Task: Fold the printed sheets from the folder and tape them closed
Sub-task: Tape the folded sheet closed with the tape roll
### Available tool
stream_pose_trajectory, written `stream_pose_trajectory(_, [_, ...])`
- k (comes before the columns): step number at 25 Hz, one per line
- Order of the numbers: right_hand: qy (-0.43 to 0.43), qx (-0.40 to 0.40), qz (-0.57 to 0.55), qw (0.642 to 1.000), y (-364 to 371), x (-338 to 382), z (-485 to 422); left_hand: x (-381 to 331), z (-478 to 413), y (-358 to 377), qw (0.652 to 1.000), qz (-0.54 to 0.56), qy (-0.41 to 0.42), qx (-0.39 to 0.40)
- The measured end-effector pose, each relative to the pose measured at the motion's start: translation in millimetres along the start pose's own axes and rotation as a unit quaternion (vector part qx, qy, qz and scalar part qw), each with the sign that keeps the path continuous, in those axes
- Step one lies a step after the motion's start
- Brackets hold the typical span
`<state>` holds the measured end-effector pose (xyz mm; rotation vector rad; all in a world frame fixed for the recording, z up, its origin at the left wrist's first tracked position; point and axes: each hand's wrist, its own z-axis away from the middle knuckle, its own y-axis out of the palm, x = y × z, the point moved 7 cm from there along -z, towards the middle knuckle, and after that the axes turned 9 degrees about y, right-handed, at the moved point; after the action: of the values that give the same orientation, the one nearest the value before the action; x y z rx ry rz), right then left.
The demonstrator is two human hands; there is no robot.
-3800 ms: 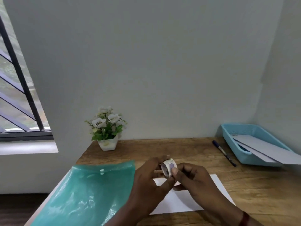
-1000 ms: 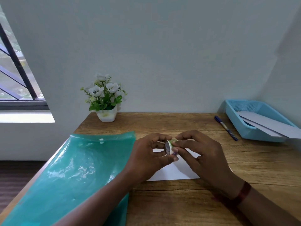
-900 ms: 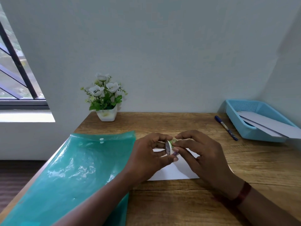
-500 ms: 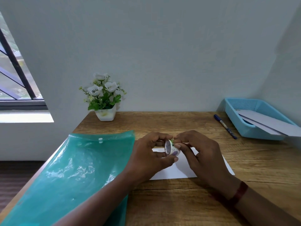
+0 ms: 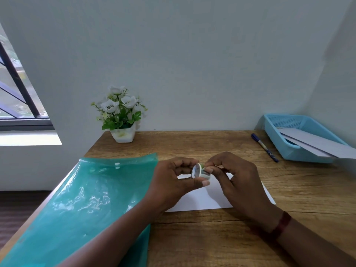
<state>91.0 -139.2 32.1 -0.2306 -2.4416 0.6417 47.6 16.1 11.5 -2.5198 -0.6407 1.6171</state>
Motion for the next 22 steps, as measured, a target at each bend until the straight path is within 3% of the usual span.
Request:
stream_pose_trajectory(10, [0.036, -0.007, -0.019, 0.999, -2.4, -4.9, -2.5, 8.5, -0.3, -1.4, 0.998, -0.066, -0.019, -0.004])
stream_pose_trajectory(22, [0.018, 0.002, -0.008, 1.000, -5.0, -3.6, -4.3, 7.7, -1.6, -6.3, 0.995, -0.100, 0.013, -0.025])
